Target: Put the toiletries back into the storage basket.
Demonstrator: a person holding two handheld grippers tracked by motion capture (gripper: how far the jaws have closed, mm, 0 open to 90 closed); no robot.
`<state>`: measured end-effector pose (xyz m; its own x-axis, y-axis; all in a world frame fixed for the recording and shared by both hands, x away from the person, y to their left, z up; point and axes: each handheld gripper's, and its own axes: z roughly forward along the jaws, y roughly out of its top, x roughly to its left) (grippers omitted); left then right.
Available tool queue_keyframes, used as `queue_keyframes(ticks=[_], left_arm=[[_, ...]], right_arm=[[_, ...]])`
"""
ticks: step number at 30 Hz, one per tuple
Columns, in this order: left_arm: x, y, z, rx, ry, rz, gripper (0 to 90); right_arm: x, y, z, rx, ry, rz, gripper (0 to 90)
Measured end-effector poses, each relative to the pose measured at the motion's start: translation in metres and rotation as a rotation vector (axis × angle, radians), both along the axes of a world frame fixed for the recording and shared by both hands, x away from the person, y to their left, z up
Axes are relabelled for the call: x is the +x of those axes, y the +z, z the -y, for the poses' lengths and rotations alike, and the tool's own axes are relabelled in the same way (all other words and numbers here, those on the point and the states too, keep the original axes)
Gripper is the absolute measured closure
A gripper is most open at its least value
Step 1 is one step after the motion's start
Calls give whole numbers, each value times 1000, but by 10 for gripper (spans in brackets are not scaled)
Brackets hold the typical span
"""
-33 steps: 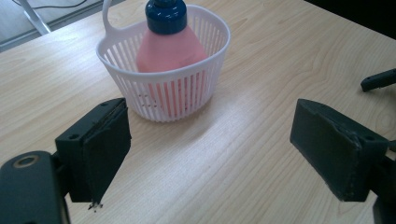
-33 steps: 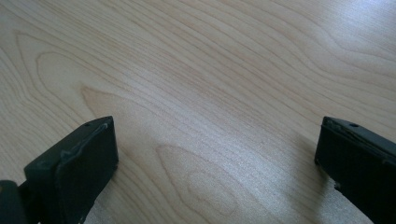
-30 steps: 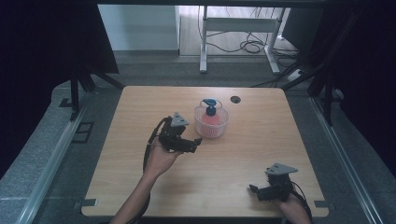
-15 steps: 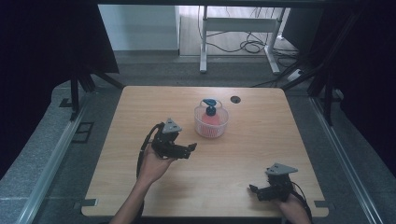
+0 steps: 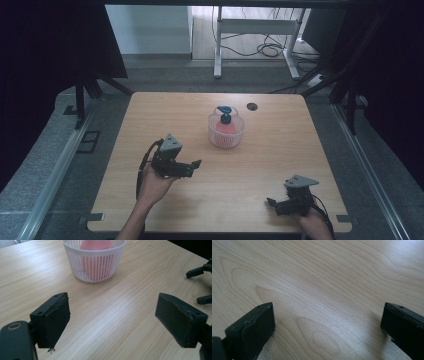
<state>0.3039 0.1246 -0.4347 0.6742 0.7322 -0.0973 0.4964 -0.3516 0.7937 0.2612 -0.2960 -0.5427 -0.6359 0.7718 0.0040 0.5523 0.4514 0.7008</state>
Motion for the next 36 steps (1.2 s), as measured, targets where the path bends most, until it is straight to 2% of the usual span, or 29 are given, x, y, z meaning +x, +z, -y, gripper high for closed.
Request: queue_keyframes(ticks=[12, 23, 36], left_arm=[[-17, -11, -21, -20, 25, -6, 123], [-34, -28, -34, -34, 32, -15, 123], [-51, -50, -43, -20, 49, -17, 122]], right_arm=[[0, 0, 0, -2, 1, 2, 0], [0, 0, 0, -2, -1, 2, 0], [0, 0, 0, -1, -4, 1, 0]])
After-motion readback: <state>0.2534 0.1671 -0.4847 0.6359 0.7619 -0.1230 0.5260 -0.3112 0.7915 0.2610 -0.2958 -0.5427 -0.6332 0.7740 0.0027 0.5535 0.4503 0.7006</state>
